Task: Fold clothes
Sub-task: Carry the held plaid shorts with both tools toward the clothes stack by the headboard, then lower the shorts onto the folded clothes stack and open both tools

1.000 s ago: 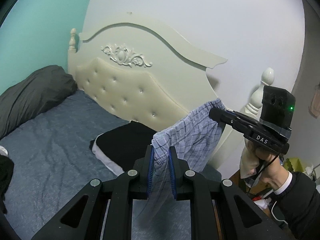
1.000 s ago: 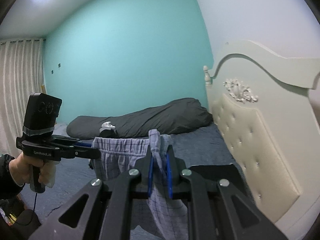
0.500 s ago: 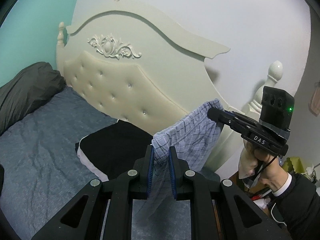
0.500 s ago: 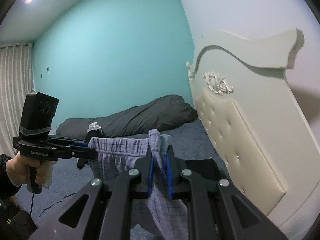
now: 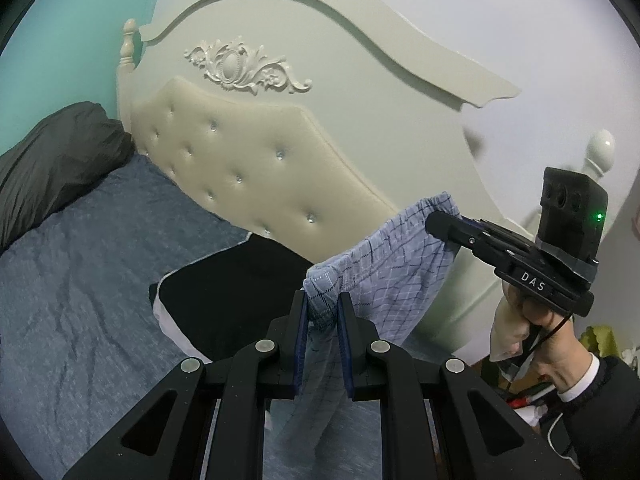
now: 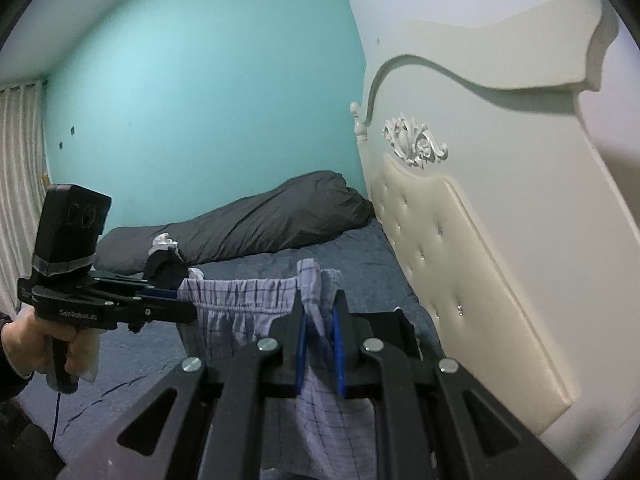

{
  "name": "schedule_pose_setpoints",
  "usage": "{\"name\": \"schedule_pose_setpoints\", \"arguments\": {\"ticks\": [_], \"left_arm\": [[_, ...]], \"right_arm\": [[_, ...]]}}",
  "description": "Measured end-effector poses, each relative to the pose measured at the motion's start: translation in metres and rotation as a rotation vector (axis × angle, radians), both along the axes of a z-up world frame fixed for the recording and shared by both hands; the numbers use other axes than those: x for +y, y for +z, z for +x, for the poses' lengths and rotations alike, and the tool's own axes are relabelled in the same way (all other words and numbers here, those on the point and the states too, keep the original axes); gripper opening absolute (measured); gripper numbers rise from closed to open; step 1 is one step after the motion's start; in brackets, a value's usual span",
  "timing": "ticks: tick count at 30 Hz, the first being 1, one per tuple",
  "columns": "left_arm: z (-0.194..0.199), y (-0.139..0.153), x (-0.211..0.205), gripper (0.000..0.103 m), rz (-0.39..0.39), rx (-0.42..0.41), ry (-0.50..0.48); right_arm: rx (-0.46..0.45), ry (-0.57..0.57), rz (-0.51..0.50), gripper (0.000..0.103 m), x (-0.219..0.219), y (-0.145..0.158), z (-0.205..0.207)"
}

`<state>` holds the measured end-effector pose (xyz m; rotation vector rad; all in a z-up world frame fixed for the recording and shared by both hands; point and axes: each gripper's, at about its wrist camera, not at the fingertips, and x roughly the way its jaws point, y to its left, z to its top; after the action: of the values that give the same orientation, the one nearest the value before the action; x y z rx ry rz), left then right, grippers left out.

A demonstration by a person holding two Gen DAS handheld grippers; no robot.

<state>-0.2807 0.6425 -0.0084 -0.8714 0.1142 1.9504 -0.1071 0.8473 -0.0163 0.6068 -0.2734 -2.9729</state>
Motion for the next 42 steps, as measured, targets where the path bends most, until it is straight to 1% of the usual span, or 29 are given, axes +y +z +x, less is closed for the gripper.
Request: {"name": "schedule_pose_setpoints", "arguments": {"ticks": [5,12,18,23,29,33,35,37,39,41,42], "left_arm": [[-0.025,-0.011,0.007,0.015,-0.011,-0.015,0.024],[-0.071,-0.042,0.018,0.015,-0.036,-0.076,0.059],[-0.110,-0.074,0.025,0.015,-0.042,-0.133,0.079],[-0.140,-0.109,0.031,0.015,-0.053,-0.189,0.101],[-0.161,-0.140,0.034,0.015,-0.072,-0.230,0.123],[-0.171,-0.163,0.035,0.016,-0.072,-0.291,0.134],[-0.173,-0.173,0.034,0.017,-0.072,-0.318,0.139],[-0.175,-0.182,0.032,0.019,-0.071,-0.344,0.145],[-0.176,-0.191,0.031,0.028,-0.070,-0.371,0.150],[-0.176,-0.188,0.025,0.035,-0.069,-0.361,0.158],[-0.176,-0.187,0.022,0.041,-0.068,-0.356,0.162]], "right_arm": [[-0.044,-0.013,0.009,0.010,0.007,-0.011,-0.030],[-0.115,-0.035,0.015,0.010,0.017,-0.034,-0.081],[-0.186,-0.048,0.049,0.010,0.023,-0.060,-0.126],[-0.256,-0.050,0.097,0.010,0.026,-0.082,-0.162],[-0.343,-0.046,0.162,0.010,0.022,-0.107,-0.199],[-0.412,-0.049,0.187,0.011,0.021,-0.128,-0.217],[-0.455,-0.057,0.199,0.012,0.020,-0.140,-0.223],[-0.500,-0.070,0.206,0.014,0.021,-0.152,-0.227],[-0.531,-0.091,0.191,0.016,0.023,-0.157,-0.228],[-0.520,-0.110,0.179,0.025,0.027,-0.151,-0.225],[-0.514,-0.119,0.173,0.028,0.029,-0.148,-0.223]]}}
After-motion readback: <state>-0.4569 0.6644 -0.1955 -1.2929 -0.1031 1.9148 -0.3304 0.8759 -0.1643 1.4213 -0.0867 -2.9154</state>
